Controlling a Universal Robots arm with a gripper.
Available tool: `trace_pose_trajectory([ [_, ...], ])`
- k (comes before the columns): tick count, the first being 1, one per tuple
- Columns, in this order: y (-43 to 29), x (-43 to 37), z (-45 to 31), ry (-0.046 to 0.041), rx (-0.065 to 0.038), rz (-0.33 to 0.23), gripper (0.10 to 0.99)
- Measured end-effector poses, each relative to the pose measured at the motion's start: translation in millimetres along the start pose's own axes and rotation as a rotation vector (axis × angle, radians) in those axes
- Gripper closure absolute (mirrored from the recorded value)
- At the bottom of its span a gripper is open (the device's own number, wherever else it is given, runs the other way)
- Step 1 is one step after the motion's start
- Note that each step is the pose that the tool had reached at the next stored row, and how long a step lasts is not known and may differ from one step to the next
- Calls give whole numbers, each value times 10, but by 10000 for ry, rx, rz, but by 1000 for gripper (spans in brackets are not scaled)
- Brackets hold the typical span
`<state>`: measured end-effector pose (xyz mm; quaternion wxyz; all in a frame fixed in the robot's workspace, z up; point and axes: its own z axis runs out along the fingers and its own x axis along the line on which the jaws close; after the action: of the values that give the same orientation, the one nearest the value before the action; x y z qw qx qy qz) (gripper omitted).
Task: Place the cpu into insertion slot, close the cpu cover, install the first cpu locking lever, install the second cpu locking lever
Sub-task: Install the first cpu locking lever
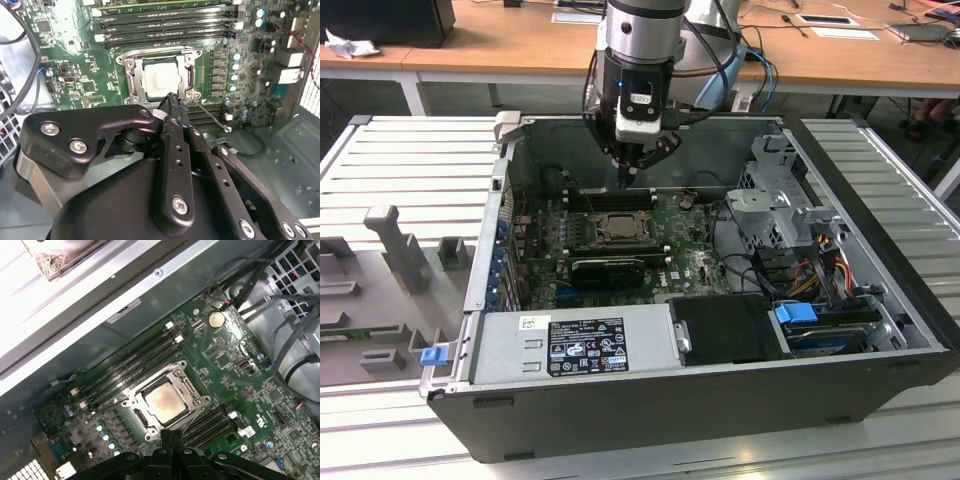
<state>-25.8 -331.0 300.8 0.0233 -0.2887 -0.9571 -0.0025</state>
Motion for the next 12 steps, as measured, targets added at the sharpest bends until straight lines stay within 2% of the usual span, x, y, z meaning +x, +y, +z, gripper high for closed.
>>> trace_pose_trajectory([
  [5, -2, -1, -1, -7, 39, -826, 980],
  [12, -5, -3, -1, -9, 62, -1427, 980],
])
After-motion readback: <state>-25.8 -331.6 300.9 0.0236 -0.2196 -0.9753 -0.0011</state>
